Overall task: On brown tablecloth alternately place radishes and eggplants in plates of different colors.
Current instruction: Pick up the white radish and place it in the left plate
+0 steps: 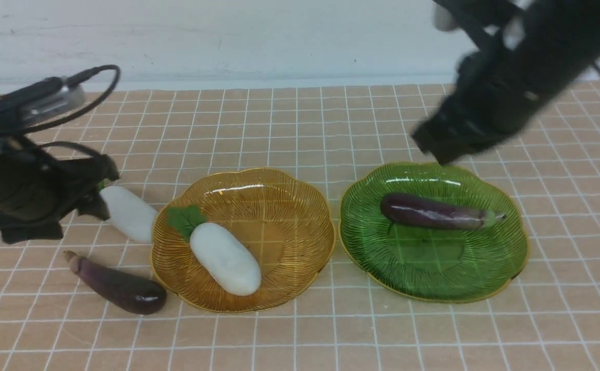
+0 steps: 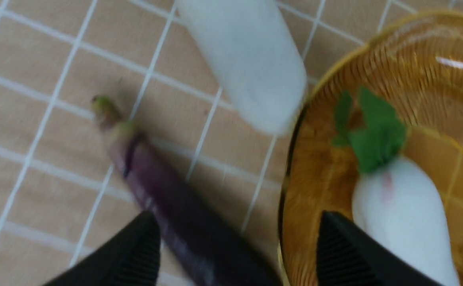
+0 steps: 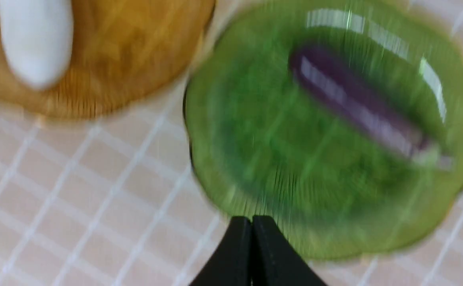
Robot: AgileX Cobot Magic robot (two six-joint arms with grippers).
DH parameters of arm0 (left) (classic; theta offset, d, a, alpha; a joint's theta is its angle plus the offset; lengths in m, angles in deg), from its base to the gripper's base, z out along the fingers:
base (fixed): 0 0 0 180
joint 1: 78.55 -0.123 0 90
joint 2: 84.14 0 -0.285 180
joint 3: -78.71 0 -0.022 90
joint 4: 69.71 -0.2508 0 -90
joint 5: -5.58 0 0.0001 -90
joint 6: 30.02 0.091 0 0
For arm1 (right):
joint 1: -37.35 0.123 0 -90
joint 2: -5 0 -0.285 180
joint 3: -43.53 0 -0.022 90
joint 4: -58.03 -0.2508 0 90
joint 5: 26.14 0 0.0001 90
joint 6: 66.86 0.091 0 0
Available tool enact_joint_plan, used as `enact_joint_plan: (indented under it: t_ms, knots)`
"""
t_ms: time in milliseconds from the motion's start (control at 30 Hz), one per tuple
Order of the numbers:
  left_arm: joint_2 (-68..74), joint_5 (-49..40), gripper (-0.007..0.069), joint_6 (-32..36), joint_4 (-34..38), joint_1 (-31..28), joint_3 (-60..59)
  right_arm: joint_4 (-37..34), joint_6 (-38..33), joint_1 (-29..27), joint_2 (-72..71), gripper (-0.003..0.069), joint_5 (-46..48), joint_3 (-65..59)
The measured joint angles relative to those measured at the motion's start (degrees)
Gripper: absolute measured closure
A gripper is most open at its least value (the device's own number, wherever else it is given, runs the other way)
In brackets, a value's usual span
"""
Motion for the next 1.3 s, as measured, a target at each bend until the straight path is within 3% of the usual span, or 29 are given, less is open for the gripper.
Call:
enact_joint_plan:
  t_ms: [67, 167, 433, 700, 800, 900, 1167, 1300]
  knots:
    - [6.01, 4.05, 0.0092, -1.47, 0.0, 0.0, 2.27, 0.0, -0.28, 0.0, -3.18, 0.0674, 0.05, -4.41]
    - [11.12, 9.25, 0.0048, -2.71, 0.0, 0.0, 3.65, 0.06, -2.86, 0.0, -5.15, 0.0674, -1.38, -7.98]
    - [20.39, 21.99, 0.0039, -9.85, -0.05, 0.0, 3.92, -0.38, -5.81, 0.0, -5.14, 0.0674, -5.68, -9.59]
    - [26.34, 28.33, 0.0041, -10.69, -0.14, 0.0, 4.16, -0.4, -6.01, 0.0, -5.14, 0.0674, -6.14, -9.63]
    - [26.61, 29.38, 0.0092, -10.51, -0.2, 0.0, 4.36, -0.4, -6.01, 0.0, -5.14, 0.0674, -6.14, -9.63]
    - [25.96, 29.65, 0.0218, -9.24, -0.2, 0.0, 4.36, -0.14, -6.01, 0.0, -5.14, 0.0674, -6.14, -9.63]
    - [15.2, 28.54, 0.0267, -7.68, 3.43, 1.62, 4.24, 2.08, -6.17, 0.0, -5.14, 0.0674, -6.19, -9.63]
    - [8.55, 21.83, 0.0267, -6.03, 6.17, 10.86, 4.29, 2.38, -6.17, 0.0, -5.14, 0.0674, -5.56, -9.63]
